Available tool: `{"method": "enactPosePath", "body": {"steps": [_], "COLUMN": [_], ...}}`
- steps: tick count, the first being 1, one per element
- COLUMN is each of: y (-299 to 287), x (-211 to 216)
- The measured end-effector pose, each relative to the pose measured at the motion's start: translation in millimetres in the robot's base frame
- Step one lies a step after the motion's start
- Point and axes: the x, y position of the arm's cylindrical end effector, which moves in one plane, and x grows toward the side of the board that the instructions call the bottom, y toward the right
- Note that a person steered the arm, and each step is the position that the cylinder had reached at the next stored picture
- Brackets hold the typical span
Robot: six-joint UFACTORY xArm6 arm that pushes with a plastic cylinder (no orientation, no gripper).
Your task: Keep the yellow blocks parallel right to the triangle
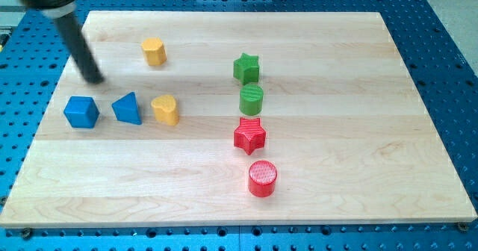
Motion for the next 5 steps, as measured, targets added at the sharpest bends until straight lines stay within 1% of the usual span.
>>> {"method": "enactPosePath", "body": {"steps": [1,2,3,4,5], "y": [66.0,138.4,174.5,210.6,210.7], "x": [-38.8,-38.8,-76.6,-125.2,-102.5]}}
